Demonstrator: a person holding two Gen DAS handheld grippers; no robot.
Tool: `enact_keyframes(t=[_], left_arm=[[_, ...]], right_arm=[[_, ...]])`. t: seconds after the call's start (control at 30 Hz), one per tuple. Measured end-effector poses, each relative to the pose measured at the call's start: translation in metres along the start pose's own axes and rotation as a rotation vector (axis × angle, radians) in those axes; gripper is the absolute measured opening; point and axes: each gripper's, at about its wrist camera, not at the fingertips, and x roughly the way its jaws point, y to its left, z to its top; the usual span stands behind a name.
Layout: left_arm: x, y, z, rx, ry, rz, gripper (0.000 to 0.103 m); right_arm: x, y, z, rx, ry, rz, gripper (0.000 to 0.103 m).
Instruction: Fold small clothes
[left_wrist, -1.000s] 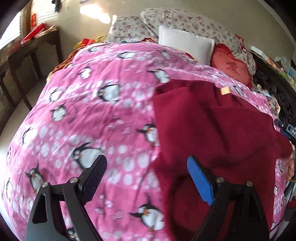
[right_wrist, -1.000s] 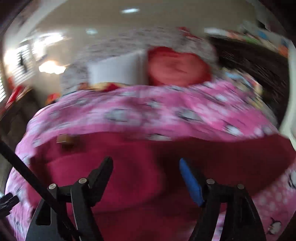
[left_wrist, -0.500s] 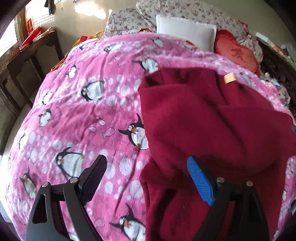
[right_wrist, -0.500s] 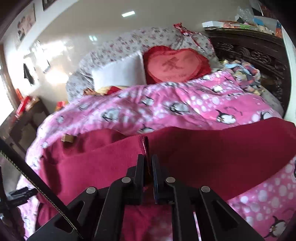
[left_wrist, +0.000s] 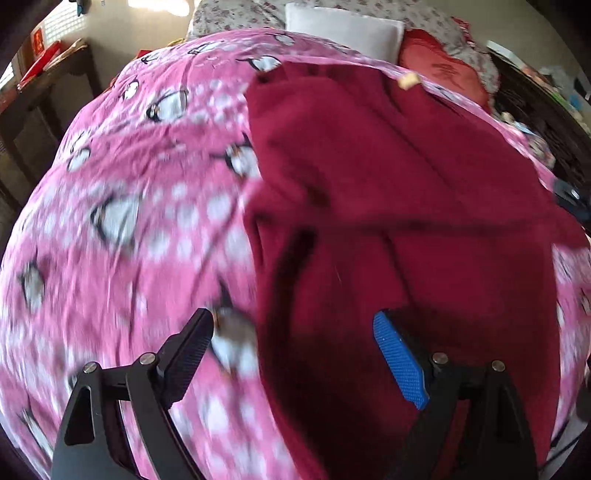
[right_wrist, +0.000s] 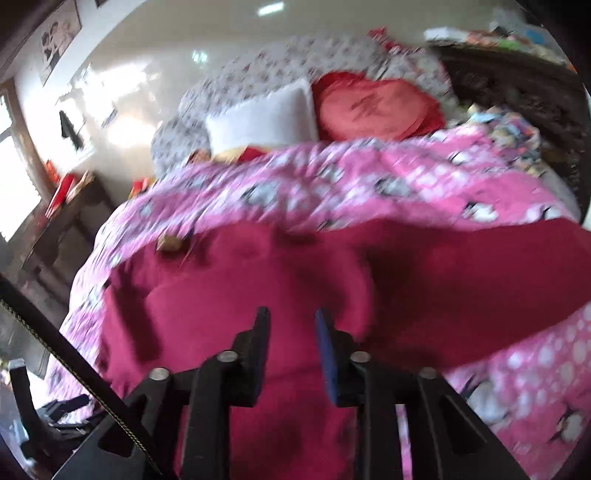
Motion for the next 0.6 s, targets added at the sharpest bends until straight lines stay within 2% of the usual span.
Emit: enact_keyframes(t=[0.03,0.1,0.13,0.27,0.33,0.43,0.5,0.57,0.6], left_arm=[[-0.003,-0.002,-0.009,0.018,0.004,-0.007,0.088],[-0.005,-0.005,-0.030,0.067,0.034,0.011,0.088],[-0.005,-0.005,-0.039,0.094,0.043,0.026,0.088],[-0.018,0.011,-0.066,0.119,0.025,0.041,0.093],[-0.023,0.020,-0.070,0.104,0.030,0.035,0.093],[-0.037,0.029,-0.063,0.083,0.014,0.050,0.093],[-0.052,0.031,-0.056,0.072,-0.025,0.049,0.093],[-0.064,0.031,-0.045,0.056,-0.060,0.040,0.093],[-0.067,0.032,-0.037,0.049,-0.070,0.035,0.093]], right_arm=[[-0.004,0.011,-0.008,-0.017,0.038,0.043,0.049],[-0.018,0.029,-0.030,-0.077,0.091,0.146,0.061],[-0.025,0.034,-0.041,-0.104,0.102,0.164,0.064],[-0.049,0.025,-0.093,-0.166,0.162,0.088,0.065],[-0.053,0.011,-0.100,-0.148,0.155,0.047,0.065],[-0.058,-0.010,-0.089,-0.109,0.108,-0.024,0.065],[-0.066,-0.032,-0.076,-0.050,0.064,-0.032,0.065],[-0.072,-0.064,-0.062,0.056,0.019,-0.036,0.069],[-0.074,-0.082,-0.056,0.100,-0.012,-0.077,0.074]])
